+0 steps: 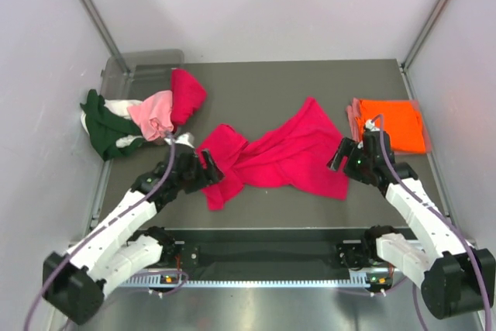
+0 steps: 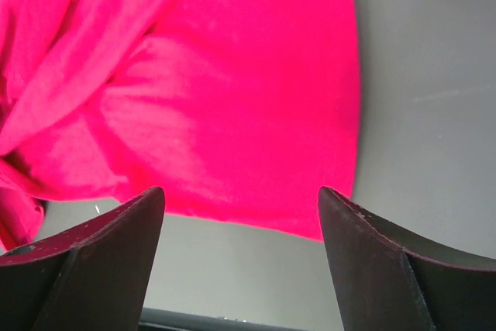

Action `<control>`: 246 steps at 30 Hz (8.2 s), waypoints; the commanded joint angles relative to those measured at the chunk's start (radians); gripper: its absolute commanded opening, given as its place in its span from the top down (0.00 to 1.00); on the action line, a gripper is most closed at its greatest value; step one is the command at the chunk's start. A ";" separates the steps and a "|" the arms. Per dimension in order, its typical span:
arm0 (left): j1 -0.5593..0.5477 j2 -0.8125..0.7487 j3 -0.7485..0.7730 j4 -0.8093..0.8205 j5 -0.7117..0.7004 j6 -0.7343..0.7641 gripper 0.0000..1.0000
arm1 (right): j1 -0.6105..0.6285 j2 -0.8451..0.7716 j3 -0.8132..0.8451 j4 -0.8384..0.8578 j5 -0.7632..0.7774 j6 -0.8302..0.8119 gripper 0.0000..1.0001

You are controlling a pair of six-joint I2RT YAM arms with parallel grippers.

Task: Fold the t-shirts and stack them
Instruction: Flatten the tshirt out, then fold the tshirt

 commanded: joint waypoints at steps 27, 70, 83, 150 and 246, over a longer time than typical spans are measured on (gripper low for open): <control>-0.631 0.677 0.300 -0.342 -0.548 -0.150 0.46 | 0.071 0.018 -0.054 -0.002 0.068 0.008 0.18; -0.042 -0.054 0.046 -0.116 -0.209 -0.059 1.00 | 0.201 0.135 -0.155 -0.027 0.286 0.296 0.48; -0.010 -0.081 0.112 -0.153 -0.223 -0.036 1.00 | 0.201 0.103 -0.048 -0.082 0.315 0.264 1.00; 0.530 0.253 1.300 -0.012 0.103 0.025 1.00 | -0.047 -0.093 1.028 -0.298 -0.003 -0.125 1.00; 0.459 -0.033 0.286 0.140 0.142 0.068 1.00 | -0.432 0.001 0.057 0.098 -0.174 -0.072 1.00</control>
